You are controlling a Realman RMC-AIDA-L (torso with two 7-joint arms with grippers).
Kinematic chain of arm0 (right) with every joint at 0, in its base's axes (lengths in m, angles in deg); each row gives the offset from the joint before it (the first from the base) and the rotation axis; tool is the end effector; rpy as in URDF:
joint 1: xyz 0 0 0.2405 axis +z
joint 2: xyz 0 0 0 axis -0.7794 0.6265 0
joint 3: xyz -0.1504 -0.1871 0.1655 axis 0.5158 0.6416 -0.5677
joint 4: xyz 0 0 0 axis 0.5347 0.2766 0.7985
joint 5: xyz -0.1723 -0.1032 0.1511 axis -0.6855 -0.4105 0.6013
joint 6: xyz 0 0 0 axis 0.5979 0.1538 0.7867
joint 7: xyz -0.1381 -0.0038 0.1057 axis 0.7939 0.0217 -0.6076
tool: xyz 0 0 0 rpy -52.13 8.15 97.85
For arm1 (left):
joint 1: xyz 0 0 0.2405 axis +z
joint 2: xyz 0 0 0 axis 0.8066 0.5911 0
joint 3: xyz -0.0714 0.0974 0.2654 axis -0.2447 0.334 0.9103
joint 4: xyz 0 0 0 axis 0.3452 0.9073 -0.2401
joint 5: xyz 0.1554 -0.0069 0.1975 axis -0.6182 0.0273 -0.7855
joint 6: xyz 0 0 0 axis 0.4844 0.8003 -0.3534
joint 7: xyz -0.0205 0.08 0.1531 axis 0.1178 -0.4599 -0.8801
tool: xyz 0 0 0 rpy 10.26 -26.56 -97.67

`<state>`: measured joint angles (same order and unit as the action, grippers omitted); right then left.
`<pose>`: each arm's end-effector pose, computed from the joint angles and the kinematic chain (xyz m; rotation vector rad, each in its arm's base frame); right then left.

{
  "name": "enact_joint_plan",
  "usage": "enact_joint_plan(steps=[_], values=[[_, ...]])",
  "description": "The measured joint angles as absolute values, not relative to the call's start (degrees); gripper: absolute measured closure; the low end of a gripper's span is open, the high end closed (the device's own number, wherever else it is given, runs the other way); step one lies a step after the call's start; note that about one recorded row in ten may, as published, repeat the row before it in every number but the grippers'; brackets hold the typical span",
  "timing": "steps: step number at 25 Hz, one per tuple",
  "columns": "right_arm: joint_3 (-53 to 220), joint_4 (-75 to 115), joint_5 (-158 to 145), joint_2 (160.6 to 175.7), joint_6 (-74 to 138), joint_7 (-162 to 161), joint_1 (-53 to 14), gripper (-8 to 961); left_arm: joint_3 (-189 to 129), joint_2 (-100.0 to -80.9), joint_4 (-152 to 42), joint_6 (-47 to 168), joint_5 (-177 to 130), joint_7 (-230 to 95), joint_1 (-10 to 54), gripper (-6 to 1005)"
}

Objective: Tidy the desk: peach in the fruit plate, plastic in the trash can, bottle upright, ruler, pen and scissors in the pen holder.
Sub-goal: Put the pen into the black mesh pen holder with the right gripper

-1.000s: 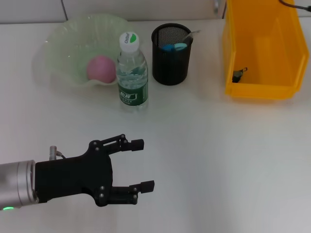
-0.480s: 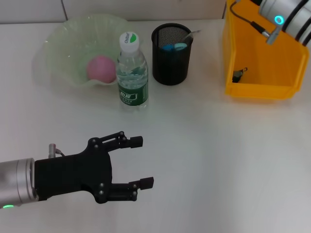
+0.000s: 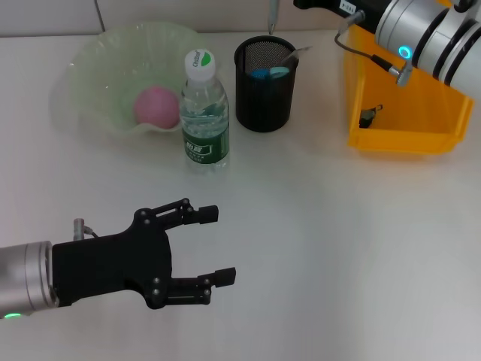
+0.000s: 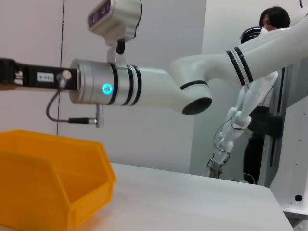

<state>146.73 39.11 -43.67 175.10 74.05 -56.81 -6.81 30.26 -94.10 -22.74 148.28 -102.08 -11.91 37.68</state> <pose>0.1913 0.5209 -0.0785 -2.1829 0.5685 0.9565 -0.3106 0.2865 -0.0842 -2.8118 -0.2619 -0.9698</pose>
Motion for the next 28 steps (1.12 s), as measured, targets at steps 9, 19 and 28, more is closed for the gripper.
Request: enact_joint_plan(steps=[9, 19, 28], values=[[147.1, 37.8, -43.9, 175.15, 73.5, -55.2, -7.1, 762, 30.2, -94.1, -22.7, 148.0, -102.1, -11.9, 37.6, 140], [149.6, 37.3, -43.6, 175.29, 73.3, -51.8, -5.8, 751, 30.2, -94.16, -22.8, 148.1, -102.1, -11.9, 37.7, 140], [149.8, 34.7, -43.5, 175.29, 71.0, -49.8, -3.8, 741, 30.3, -94.14, -22.9, 148.3, -102.1, -11.9, 37.9, 139]])
